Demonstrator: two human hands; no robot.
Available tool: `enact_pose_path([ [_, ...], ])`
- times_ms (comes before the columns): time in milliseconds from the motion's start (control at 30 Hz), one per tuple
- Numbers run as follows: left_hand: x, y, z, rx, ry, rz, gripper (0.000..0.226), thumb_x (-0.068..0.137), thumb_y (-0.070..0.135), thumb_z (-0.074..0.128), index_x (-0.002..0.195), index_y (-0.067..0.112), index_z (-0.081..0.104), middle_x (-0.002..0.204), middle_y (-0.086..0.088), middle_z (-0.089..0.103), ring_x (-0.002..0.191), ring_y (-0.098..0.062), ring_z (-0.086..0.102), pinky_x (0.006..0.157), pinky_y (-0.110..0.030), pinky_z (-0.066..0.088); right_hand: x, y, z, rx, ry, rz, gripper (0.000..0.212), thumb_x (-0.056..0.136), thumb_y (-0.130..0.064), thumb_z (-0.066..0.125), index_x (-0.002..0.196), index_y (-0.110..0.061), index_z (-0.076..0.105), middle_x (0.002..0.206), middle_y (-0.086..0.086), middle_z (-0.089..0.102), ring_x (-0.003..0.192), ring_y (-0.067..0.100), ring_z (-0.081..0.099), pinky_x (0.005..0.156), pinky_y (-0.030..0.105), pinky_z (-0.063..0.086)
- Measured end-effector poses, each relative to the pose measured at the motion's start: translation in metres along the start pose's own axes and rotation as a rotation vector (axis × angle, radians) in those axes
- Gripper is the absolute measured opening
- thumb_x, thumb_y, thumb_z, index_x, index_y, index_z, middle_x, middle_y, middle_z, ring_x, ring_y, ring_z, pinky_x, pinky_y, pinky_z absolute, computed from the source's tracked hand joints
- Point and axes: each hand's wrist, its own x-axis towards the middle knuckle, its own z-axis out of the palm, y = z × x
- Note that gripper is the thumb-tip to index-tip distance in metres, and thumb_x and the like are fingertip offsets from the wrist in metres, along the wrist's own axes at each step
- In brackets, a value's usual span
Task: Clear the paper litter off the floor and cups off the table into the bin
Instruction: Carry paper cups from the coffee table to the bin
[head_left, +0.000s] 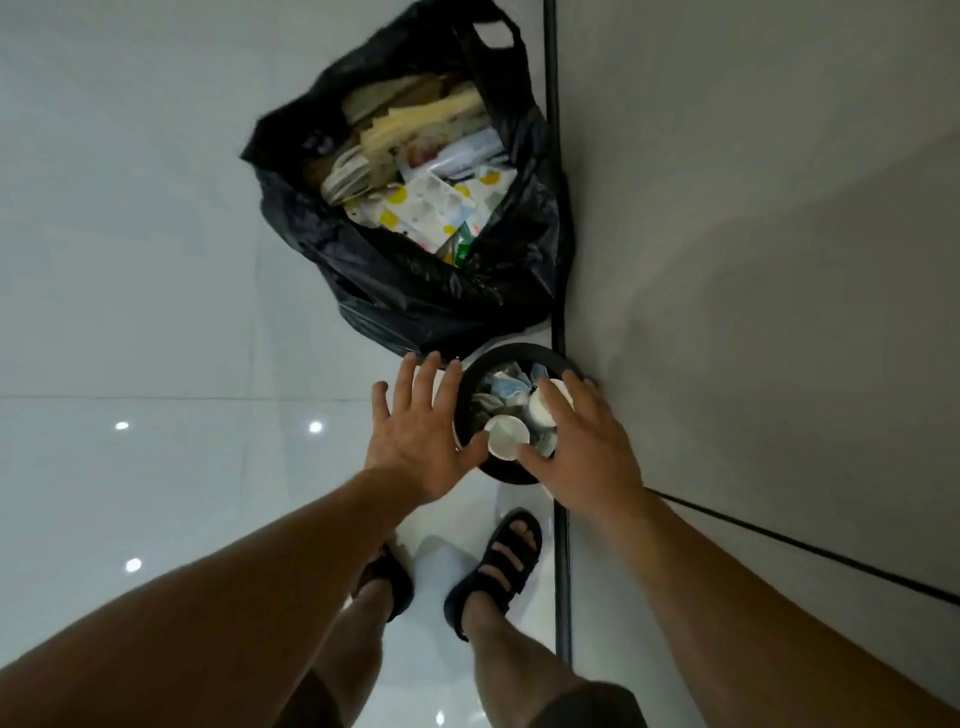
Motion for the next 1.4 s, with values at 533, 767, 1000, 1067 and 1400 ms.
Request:
enact_pose_path([
  [533, -0.253, -0.044, -0.259, -0.104, 0.152, -0.353, 0.081, 0.085, 0.074, 0.019, 0.151, 0.031, -0.003, 0.162, -0.001, -0.002, 0.147, -0.027, -0.009, 0.115, -0.058, 0.002, -0.163, -0.209, -0.188, -0.319, -0.072, -0.397, 0.085, 0.087, -0.072, 0.039, 0.156, -0.032, 0.007, 0.164, 0.002, -0.001, 0.150, 0.024, -0.005, 0.117, 0.051, 0.018],
  [767, -0.400, -0.073, -0.260, -0.214, 0.257, -0.722, 0.082, 0.085, 0.074, 0.017, 0.152, 0.030, 0.001, 0.161, 0.000, 0.002, 0.147, -0.024, -0.007, 0.115, -0.054, 0.005, -0.217, -0.302, -0.189, -0.497, -0.108, -0.702, 0.086, 0.087, -0.075, 0.035, 0.156, -0.032, 0.004, 0.164, 0.002, -0.004, 0.150, 0.024, -0.007, 0.117, 0.051, 0.011],
  [1000, -0.556, -0.120, -0.234, -0.348, 0.413, -1.050, 0.079, 0.087, 0.072, 0.021, 0.152, 0.029, 0.010, 0.160, 0.000, 0.009, 0.148, -0.023, -0.002, 0.115, -0.052, 0.006, -0.311, -0.436, -0.139, -0.640, -0.159, -1.028, 0.086, 0.088, -0.075, 0.035, 0.156, -0.032, 0.003, 0.164, 0.000, -0.003, 0.150, 0.022, -0.006, 0.118, 0.050, 0.008],
  [1067, -0.605, -0.134, -0.219, -0.402, 0.452, -1.135, 0.078, 0.087, 0.072, 0.023, 0.151, 0.029, 0.013, 0.160, 0.000, 0.010, 0.147, -0.022, -0.001, 0.115, -0.052, 0.006, -0.344, -0.476, -0.116, -0.683, -0.158, -1.101, 0.086, 0.088, -0.074, 0.035, 0.156, -0.032, 0.005, 0.164, 0.001, -0.001, 0.150, 0.022, -0.005, 0.118, 0.051, 0.009],
  [1400, -0.864, -0.210, -0.147, -0.443, 0.542, -1.493, 0.076, 0.087, 0.071, 0.025, 0.150, 0.029, 0.017, 0.159, -0.001, 0.014, 0.147, -0.023, 0.006, 0.115, -0.053, 0.010, -0.538, -0.639, 0.036, -0.759, -0.218, -1.423, 0.085, 0.087, -0.073, 0.039, 0.155, -0.031, 0.011, 0.164, 0.001, 0.007, 0.150, 0.023, 0.002, 0.118, 0.052, 0.014],
])
